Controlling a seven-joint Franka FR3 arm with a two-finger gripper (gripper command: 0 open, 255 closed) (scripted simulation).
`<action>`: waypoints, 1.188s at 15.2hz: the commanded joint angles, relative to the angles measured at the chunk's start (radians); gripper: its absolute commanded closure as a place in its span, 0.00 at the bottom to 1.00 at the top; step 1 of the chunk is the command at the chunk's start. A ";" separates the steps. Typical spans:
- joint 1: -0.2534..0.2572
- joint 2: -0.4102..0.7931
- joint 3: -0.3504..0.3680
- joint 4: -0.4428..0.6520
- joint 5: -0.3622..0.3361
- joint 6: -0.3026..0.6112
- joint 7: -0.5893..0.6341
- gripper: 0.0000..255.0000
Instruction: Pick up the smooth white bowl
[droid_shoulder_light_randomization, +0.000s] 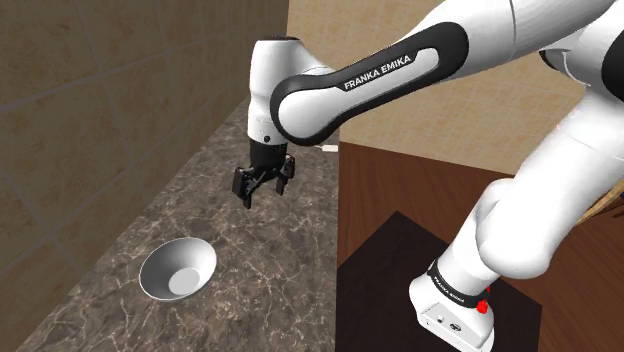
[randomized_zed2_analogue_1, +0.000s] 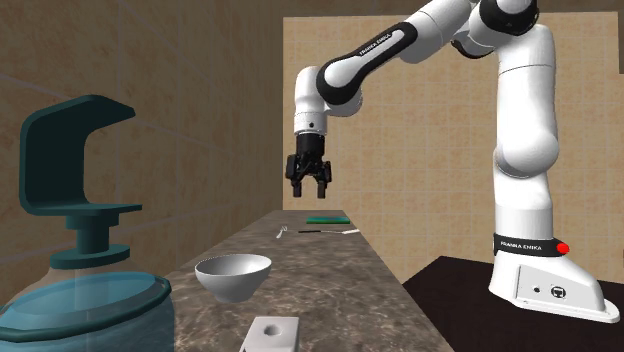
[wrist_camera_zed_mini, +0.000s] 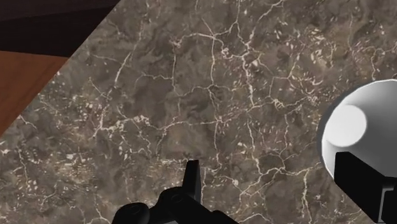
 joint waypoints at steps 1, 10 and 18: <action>0.010 0.075 0.015 0.041 -0.025 0.031 0.043 0.00; 0.115 0.423 0.026 0.305 -0.162 0.091 0.236 0.00; 0.136 0.504 0.008 0.308 -0.193 0.165 0.253 0.00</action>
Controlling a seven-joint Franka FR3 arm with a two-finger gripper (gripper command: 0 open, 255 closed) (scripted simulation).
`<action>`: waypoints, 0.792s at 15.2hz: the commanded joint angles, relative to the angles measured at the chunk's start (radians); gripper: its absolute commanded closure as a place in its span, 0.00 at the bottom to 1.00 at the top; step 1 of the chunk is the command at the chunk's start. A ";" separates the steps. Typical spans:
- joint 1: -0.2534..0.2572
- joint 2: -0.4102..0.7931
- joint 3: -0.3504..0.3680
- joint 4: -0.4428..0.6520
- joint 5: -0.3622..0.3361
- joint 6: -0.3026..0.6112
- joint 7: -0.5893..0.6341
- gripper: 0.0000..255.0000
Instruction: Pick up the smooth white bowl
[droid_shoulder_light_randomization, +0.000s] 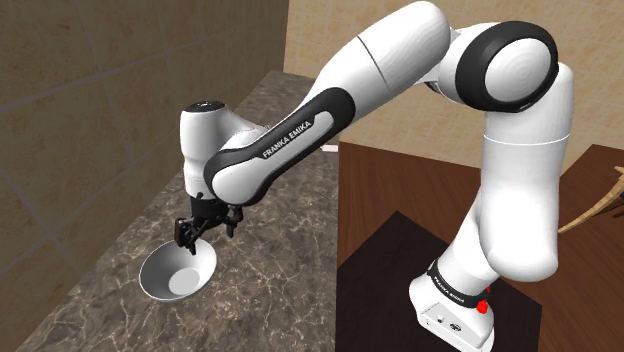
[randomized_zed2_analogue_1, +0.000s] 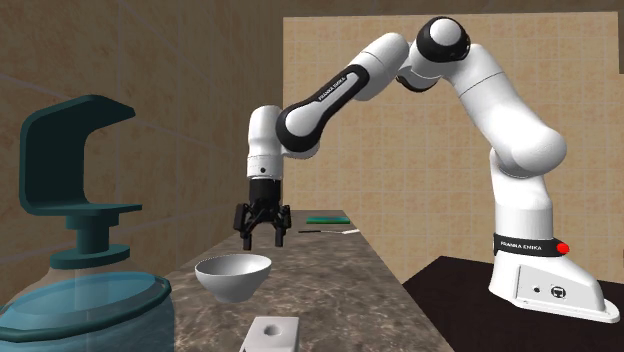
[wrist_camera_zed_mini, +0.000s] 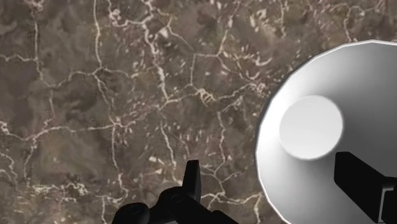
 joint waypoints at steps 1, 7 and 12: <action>0.005 0.017 -0.004 0.002 -0.007 0.015 0.004 0.00; 0.004 0.018 -0.004 0.003 -0.007 0.015 0.003 1.00; 0.005 0.017 -0.004 0.003 -0.007 0.015 0.004 1.00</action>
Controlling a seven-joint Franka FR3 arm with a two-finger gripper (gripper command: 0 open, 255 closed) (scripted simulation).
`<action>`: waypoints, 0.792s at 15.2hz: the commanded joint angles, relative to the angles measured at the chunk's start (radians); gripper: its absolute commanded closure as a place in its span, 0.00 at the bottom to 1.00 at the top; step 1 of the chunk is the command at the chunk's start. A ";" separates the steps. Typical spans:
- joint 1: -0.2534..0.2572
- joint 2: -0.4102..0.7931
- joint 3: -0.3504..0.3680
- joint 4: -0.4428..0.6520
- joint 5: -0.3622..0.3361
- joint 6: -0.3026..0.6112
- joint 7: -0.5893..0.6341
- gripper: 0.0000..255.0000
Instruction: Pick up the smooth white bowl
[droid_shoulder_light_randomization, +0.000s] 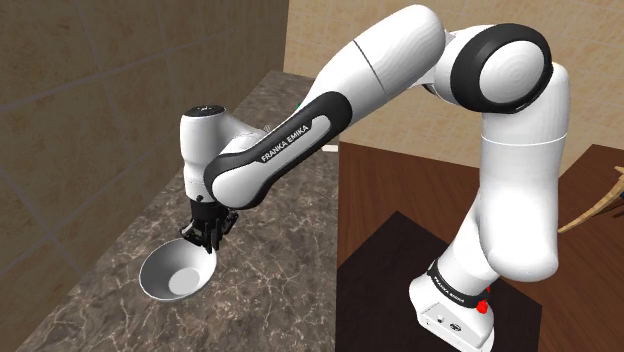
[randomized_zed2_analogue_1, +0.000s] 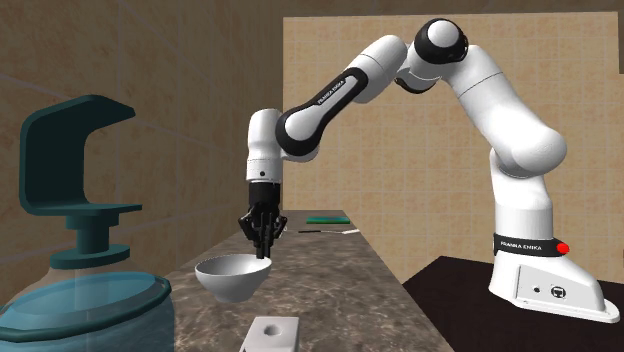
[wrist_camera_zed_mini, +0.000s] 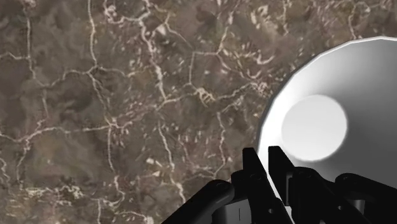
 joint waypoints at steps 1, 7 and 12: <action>-0.002 -0.009 0.003 0.001 0.004 -0.010 -0.001 1.00; -0.012 -0.062 0.016 0.014 0.025 -0.074 -0.009 1.00; -0.019 -0.101 0.024 0.032 0.041 -0.129 -0.014 1.00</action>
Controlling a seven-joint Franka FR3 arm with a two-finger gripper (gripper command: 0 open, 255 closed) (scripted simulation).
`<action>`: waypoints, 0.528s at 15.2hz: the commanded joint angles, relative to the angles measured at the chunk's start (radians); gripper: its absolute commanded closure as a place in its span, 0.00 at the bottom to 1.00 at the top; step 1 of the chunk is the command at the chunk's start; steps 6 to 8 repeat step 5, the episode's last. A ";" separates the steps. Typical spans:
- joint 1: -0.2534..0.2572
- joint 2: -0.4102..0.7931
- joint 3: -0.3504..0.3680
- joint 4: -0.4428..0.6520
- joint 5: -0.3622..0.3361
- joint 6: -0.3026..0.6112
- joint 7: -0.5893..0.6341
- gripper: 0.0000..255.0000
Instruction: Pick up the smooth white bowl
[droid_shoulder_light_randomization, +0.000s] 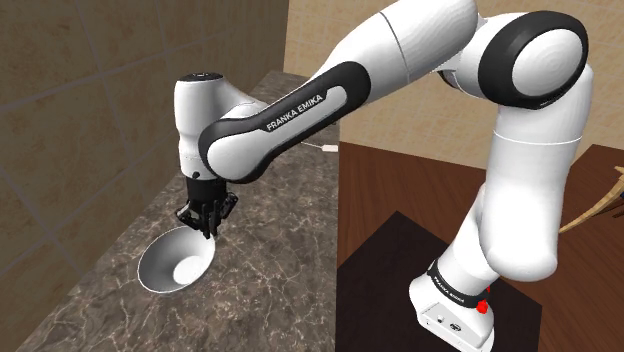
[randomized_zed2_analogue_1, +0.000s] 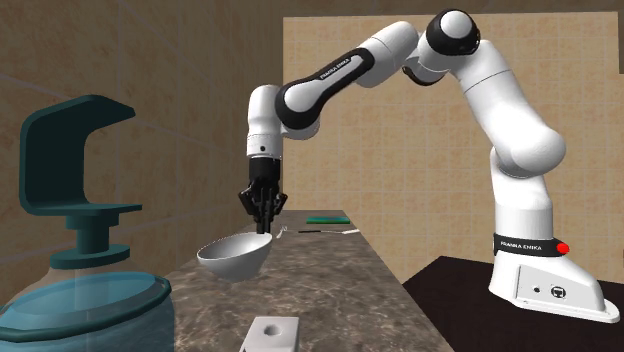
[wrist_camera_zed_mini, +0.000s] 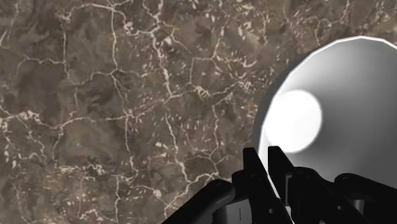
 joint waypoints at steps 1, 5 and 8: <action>-0.003 -0.014 0.003 0.009 0.006 -0.023 -0.002 1.00; -0.005 -0.030 0.006 0.018 0.012 -0.047 -0.004 1.00; -0.005 -0.030 0.006 0.018 0.012 -0.047 -0.004 1.00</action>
